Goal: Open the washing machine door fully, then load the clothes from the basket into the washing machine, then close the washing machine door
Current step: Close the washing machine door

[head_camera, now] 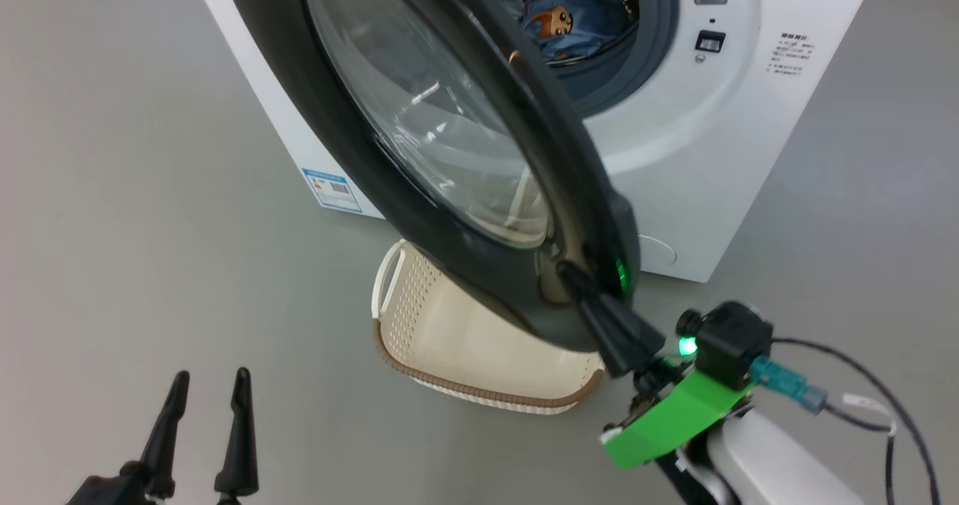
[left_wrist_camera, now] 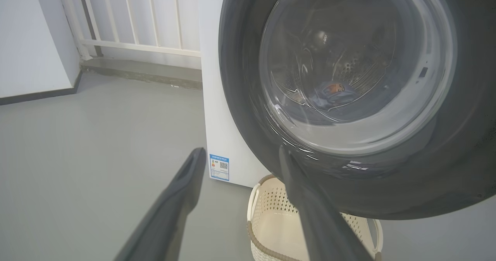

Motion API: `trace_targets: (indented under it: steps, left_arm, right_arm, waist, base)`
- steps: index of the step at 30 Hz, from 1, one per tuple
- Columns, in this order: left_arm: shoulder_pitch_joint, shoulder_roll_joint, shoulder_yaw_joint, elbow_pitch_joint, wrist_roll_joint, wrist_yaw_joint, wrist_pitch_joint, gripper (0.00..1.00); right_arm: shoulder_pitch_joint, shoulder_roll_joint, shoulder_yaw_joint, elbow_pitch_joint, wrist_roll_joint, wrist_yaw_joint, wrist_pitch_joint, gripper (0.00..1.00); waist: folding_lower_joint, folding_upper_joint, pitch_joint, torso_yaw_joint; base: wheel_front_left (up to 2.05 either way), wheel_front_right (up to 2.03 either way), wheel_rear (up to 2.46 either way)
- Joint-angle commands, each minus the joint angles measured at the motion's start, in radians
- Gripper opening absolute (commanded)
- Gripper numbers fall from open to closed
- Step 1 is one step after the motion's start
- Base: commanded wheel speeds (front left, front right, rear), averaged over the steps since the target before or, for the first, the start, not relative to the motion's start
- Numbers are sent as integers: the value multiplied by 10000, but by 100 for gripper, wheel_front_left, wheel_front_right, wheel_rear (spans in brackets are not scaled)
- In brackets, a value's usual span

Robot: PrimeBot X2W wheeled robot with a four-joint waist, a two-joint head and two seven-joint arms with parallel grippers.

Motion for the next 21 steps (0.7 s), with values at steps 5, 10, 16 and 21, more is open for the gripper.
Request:
trace_targets:
  steps: [5,10,16,21]
  left_arm:
    - [-611,-5,174,-423,-54,6,-67,100]
    - [-939,-69,9,-506,-99,6,-67,100]
    - [-1340,-136,-200,-587,-154,6,-67,100]
    - [-1796,-176,-437,-697,-229,6,-67,100]
  right_arm:
    - [-755,-67,-544,-66,-161,-4,-51,0]
    - [-1284,-179,-1126,56,-302,-4,-51,0]
    - [-1973,-299,-1797,230,-425,-4,-51,0]
    - [-2655,-477,-2251,402,-497,-4,-51,0]
  waist:
    - [-1,-1,505,-33]
    - [-1,-1,955,-4]
    - [-1,-1,1482,57]
    - [-1,-1,2010,213]
  base:
    - [0,0,0]
    - [0,0,0]
    - [0,0,0]
    - [0,0,0]
